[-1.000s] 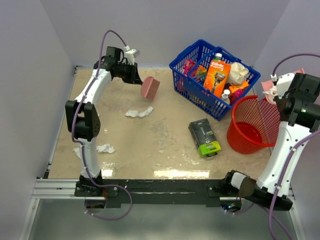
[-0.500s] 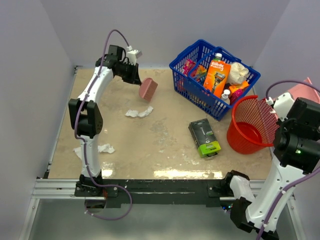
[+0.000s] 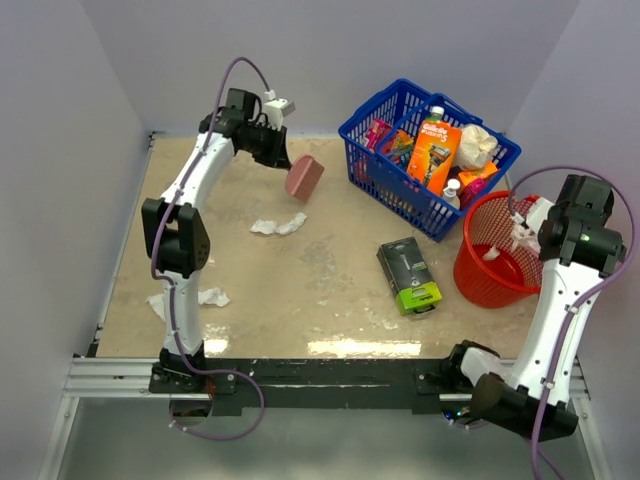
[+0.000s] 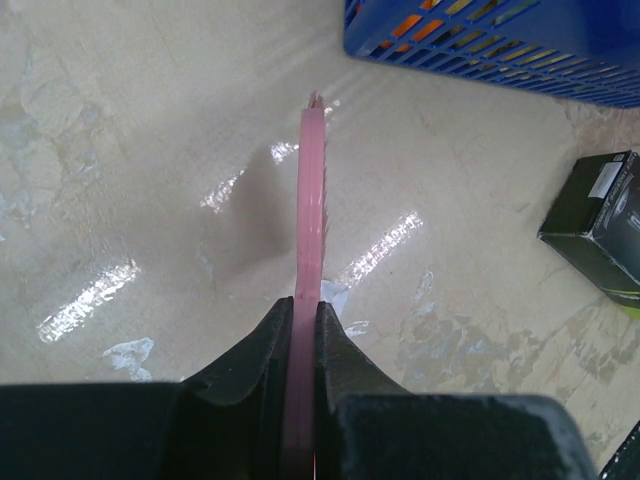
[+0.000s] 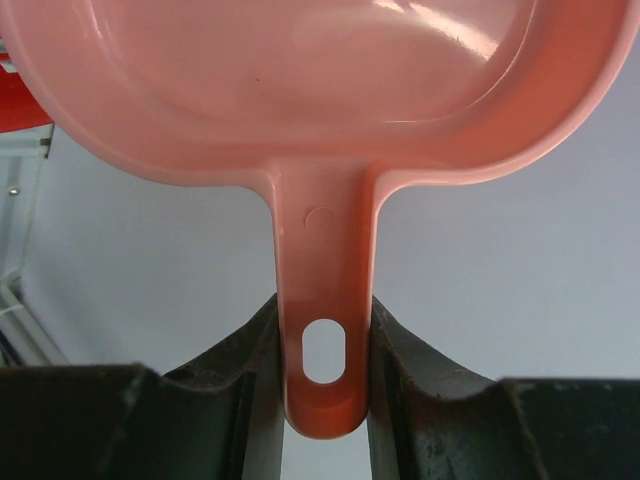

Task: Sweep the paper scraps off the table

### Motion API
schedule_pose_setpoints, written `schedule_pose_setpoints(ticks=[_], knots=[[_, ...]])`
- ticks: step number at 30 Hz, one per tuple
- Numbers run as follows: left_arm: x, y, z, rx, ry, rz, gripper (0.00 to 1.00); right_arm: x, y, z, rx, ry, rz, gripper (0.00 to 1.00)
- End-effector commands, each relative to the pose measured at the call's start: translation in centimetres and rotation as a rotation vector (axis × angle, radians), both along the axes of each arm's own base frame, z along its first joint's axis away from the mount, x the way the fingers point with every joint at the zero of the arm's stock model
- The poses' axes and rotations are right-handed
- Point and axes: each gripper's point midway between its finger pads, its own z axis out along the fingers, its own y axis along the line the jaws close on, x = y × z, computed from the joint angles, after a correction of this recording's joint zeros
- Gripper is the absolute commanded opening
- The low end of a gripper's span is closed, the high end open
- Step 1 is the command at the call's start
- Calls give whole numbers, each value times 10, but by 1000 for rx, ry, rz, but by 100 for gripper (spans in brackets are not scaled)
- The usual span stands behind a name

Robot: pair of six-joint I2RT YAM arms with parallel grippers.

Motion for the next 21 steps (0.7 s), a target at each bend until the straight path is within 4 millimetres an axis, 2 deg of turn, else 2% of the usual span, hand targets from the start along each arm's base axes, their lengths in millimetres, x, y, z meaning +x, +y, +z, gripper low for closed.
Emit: schedule_pose_setpoints(ticks=[1,3,5,8,14,16,17,19,20,21], knots=[[8,1,46,-3,-143,-10,0,-1,-4,42,-102,-82,27,0],[9,-1,45,-19,-133,-5,0,3,-4,25,-65,-63,22,0],[10,-4,46,-29,-137,-9,0,3,-4,17,-53,-53,7,0],[12,-5,54,-28,-164,-11,0,2,-2,18,-46,-71,13,0],[9,-8,50,-22,-154,-18,0,2,2,18,-37,-118,31,0],[10,-9,51,-18,-161,-21,0,13,3,23,-18,-195,31,0],[12,-8,53,-13,-173,-24,0,16,6,32,-6,-245,37,0],[16,-6,55,1,-192,-19,0,30,11,27,82,-298,36,0],[19,-5,60,3,-212,-16,0,34,14,39,96,-350,35,0],[21,-6,63,3,-229,-16,0,43,14,30,155,-349,3,0]])
